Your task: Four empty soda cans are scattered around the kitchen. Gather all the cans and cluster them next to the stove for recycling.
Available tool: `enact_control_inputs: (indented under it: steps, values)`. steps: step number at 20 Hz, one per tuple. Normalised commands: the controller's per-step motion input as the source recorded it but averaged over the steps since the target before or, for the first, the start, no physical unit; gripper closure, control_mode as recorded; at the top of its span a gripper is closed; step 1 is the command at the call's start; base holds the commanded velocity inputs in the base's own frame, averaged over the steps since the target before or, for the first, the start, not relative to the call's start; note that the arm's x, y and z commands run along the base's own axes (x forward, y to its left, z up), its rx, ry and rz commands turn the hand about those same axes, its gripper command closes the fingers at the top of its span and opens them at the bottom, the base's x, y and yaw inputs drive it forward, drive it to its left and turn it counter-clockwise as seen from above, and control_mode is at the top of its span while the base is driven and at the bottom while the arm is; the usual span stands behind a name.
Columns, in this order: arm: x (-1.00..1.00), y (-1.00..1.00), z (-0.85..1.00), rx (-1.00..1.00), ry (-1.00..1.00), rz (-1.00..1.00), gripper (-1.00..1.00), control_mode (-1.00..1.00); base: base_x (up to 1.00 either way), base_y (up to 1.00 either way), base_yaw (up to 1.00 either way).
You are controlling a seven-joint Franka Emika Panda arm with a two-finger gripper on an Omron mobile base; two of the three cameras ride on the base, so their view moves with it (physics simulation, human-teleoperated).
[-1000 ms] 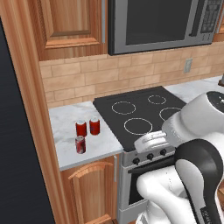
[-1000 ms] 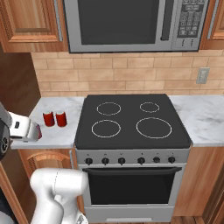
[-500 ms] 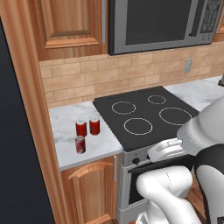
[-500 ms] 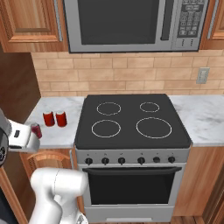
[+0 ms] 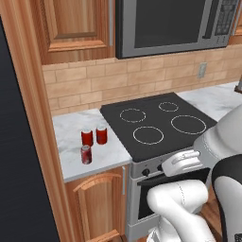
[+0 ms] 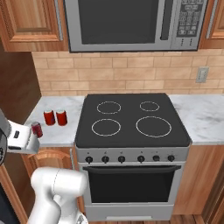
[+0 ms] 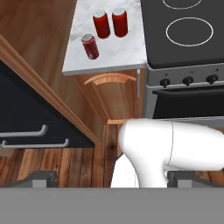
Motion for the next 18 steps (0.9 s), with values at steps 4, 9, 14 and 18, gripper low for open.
enact_control_inputs:
  steps: [4,9,14,18]
  values:
    - [0.00,0.00,0.00,0.00,0.00,0.00,-1.00,1.00,-0.14,0.00,0.00]
    - [0.00,0.00,0.00,0.00,0.00,0.00,-1.00,1.00,-0.25,0.00,0.00]
    - [0.00,0.00,0.00,0.00,0.00,0.00,-1.00,1.00,-0.71,0.22,0.00]
    - [0.00,0.00,0.00,0.00,0.00,0.00,-1.00,1.00,-0.78,0.31,0.00]
